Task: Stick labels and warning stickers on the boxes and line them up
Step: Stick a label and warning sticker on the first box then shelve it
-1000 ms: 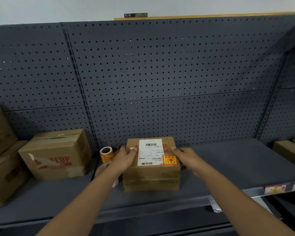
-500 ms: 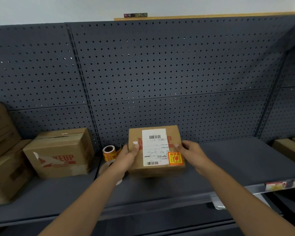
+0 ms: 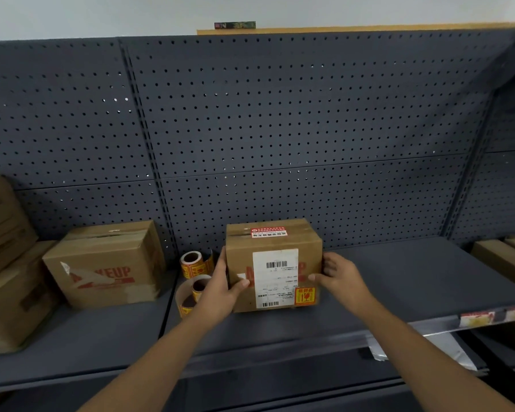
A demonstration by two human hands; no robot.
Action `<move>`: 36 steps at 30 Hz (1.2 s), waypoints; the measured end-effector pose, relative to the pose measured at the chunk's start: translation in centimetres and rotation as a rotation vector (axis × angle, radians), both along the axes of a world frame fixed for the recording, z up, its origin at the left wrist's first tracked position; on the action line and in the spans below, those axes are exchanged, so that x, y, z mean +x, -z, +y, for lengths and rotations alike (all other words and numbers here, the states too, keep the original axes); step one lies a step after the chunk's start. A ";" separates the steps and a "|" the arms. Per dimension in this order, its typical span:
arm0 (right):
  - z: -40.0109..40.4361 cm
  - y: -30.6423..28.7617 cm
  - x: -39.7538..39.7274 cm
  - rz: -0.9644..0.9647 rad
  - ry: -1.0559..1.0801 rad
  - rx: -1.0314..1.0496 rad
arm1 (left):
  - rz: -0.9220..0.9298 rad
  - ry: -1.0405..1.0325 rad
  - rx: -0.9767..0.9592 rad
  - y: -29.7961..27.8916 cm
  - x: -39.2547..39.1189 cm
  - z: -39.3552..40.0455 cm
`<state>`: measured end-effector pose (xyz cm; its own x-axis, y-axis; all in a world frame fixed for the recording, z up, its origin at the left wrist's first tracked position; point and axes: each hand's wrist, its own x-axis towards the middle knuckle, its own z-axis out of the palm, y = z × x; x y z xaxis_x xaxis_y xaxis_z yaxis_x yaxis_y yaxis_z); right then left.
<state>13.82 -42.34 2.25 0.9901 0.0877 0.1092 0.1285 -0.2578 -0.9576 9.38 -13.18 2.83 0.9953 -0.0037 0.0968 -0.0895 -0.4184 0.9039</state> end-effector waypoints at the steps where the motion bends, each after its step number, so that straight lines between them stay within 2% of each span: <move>1: 0.0 0.4 -0.2 0.009 0.008 0.003 | -0.012 0.004 0.004 0.4 -0.3 0.0; 5: -0.3 1.2 -0.8 0.015 0.005 -0.026 | -0.022 0.033 -0.054 1.3 -1.1 0.1; 10: -0.4 -1.3 -2.0 0.031 -0.096 0.006 | 0.029 -0.035 -0.305 0.0 -1.7 -0.2; 14: 1.0 -3.8 -2.0 0.017 0.003 0.122 | -0.035 -0.147 -0.448 -2.9 -0.6 -1.1; 17: 2.3 -5.3 -1.0 0.040 0.088 0.136 | 0.059 -0.274 -0.526 -4.1 2.0 -0.9; 21: 3.8 -6.8 0.1 0.112 0.148 0.150 | 0.269 -0.239 -0.506 -4.5 3.7 -1.1; 25: 4.7 -5.9 1.2 0.081 0.200 0.067 | 0.280 -0.250 -0.521 -4.2 3.8 -1.3; 31: 5.2 -4.5 0.9 0.127 0.206 0.168 | 0.330 -0.246 -0.574 -3.7 4.2 -1.5; 36: 4.7 -4.7 1.0 0.101 0.236 0.213 | 0.303 -0.269 -0.596 -3.3 4.6 -2.7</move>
<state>14.78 -37.64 6.97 0.9872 -0.1595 0.0004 -0.0095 -0.0616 -0.9981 13.99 -15.83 6.15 0.9377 0.2128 -0.2746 0.2381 0.1818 0.9541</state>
